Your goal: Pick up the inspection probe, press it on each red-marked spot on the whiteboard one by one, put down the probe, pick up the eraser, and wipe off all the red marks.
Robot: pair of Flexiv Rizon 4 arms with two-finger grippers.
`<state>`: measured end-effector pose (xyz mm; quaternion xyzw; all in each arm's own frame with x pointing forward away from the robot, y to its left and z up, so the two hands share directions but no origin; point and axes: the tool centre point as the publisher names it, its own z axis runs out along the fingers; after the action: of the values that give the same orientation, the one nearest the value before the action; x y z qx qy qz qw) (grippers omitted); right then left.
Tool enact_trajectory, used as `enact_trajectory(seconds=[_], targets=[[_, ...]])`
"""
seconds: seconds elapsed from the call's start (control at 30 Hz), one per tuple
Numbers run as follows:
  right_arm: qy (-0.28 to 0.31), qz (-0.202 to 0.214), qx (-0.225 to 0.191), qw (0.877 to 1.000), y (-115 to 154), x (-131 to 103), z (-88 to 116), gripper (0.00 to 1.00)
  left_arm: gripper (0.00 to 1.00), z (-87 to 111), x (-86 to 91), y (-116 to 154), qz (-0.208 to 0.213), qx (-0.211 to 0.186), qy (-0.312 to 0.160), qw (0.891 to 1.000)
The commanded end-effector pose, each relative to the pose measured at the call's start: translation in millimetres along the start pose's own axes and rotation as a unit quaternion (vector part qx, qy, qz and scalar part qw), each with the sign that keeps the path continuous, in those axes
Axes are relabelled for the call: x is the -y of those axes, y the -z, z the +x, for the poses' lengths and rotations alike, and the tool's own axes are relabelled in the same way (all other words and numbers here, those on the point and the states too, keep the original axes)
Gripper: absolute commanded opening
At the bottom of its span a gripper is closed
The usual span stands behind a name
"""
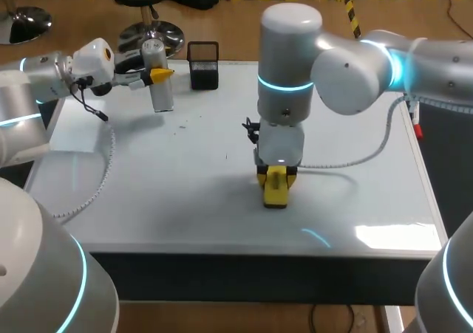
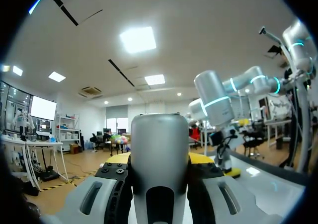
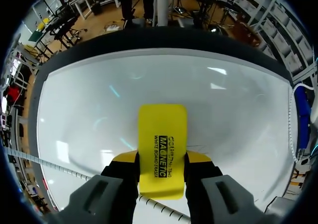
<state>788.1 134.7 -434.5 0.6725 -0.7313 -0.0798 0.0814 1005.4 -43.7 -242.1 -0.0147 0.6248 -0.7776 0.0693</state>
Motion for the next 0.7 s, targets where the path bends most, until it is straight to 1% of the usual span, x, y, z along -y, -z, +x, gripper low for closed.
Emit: enact_trajectory(seconds=[0.03, 0.17, 0.37, 0.5, 0.7], targets=[[-0.003, 0.004, 0.0, 1.0, -21, 4, 14, 0.0, 0.0, 0.6, 1.3, -1, -0.001, 0.001, -0.001, 1.0], [-0.008, 0.011, -0.001, 1.0, -13, 6, 18, 0.0, 0.0, 0.6, 1.3, -1, -0.001, 0.001, -0.001, 1.0], [0.012, 0.035, 0.002, 0.999, 15, 9, 18, 0.0, 0.0, 0.6, 1.3, -1, -0.001, 0.001, -0.001, 1.0], [0.021, 0.048, 0.001, 0.999, 28, 13, 18, 0.0, 0.0, 0.6, 1.3, -1, -0.001, 0.001, -0.001, 1.0], [0.03, 0.056, 0.0, 0.998, 35, 19, 16, 0.0, 0.0, 0.6, 1.3, -1, -0.001, 0.001, -0.001, 1.0]])
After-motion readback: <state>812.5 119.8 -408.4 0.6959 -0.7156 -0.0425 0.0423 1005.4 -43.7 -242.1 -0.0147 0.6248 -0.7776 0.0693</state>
